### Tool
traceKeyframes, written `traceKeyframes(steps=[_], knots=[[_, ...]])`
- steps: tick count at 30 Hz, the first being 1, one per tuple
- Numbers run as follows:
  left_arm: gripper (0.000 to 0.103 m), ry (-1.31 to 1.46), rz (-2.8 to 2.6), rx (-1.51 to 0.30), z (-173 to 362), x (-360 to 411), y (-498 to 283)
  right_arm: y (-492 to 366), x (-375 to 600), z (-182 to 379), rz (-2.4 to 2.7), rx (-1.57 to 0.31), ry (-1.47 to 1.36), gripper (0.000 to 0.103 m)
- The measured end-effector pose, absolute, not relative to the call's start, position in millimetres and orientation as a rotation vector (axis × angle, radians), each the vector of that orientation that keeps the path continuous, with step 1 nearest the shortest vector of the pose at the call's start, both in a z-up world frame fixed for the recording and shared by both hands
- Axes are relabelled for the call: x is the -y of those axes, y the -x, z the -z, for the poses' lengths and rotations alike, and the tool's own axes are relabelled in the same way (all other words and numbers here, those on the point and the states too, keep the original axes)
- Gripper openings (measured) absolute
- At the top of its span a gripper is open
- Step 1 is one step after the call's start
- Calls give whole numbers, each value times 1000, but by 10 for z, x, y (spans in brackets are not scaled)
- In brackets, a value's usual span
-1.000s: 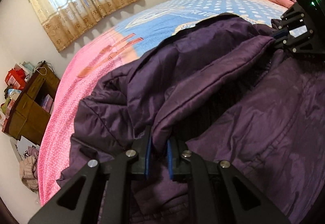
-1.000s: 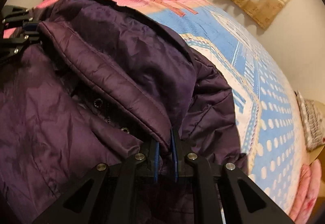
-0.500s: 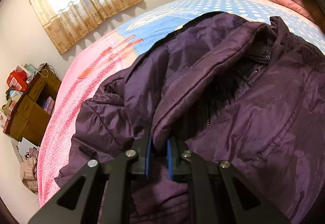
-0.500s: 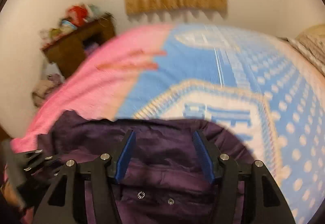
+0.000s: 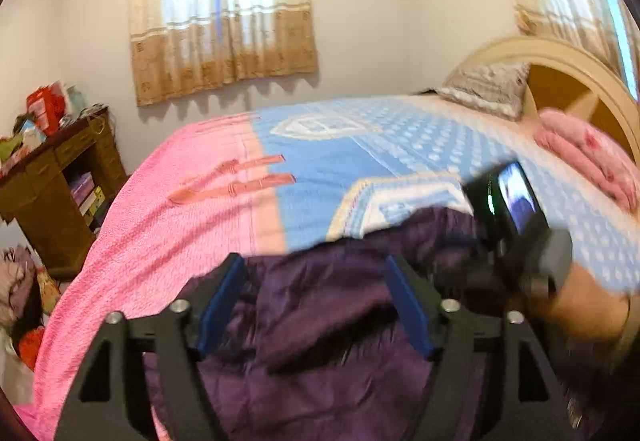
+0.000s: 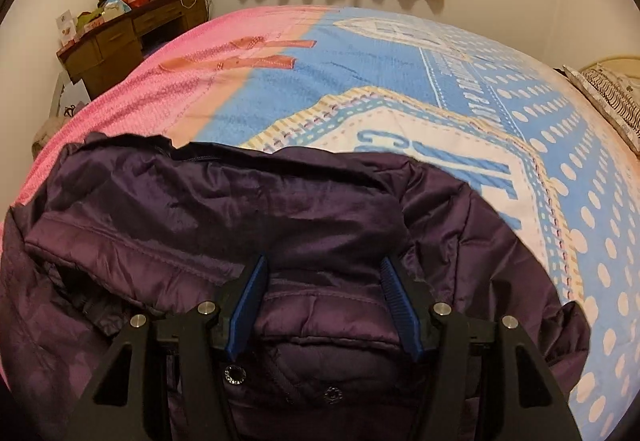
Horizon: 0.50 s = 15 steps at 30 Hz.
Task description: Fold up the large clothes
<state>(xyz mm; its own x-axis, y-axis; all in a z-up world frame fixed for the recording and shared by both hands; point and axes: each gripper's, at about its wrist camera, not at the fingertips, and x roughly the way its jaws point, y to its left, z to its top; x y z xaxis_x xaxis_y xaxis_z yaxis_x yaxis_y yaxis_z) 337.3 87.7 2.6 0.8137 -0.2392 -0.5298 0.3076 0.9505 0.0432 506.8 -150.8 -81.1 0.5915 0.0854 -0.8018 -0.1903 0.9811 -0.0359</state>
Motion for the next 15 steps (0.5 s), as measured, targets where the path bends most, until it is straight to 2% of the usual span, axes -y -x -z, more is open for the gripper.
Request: traceKeyframes(steps=[3, 5, 9, 15], knots=[[79, -156, 221, -614, 245, -716, -3720, -5068, 1500, 828, -164, -931, 128, 60], [79, -159, 187, -719, 570, -674, -3972, -5072, 1519, 845, -170, -937, 119, 60], [79, -136, 140, -836, 979, -731, -4120, -5093, 1558, 878, -185, -944, 92, 60], [91, -105, 134, -895, 1129, -772, -4163, -5101, 1524, 910, -175, -944, 102, 60]])
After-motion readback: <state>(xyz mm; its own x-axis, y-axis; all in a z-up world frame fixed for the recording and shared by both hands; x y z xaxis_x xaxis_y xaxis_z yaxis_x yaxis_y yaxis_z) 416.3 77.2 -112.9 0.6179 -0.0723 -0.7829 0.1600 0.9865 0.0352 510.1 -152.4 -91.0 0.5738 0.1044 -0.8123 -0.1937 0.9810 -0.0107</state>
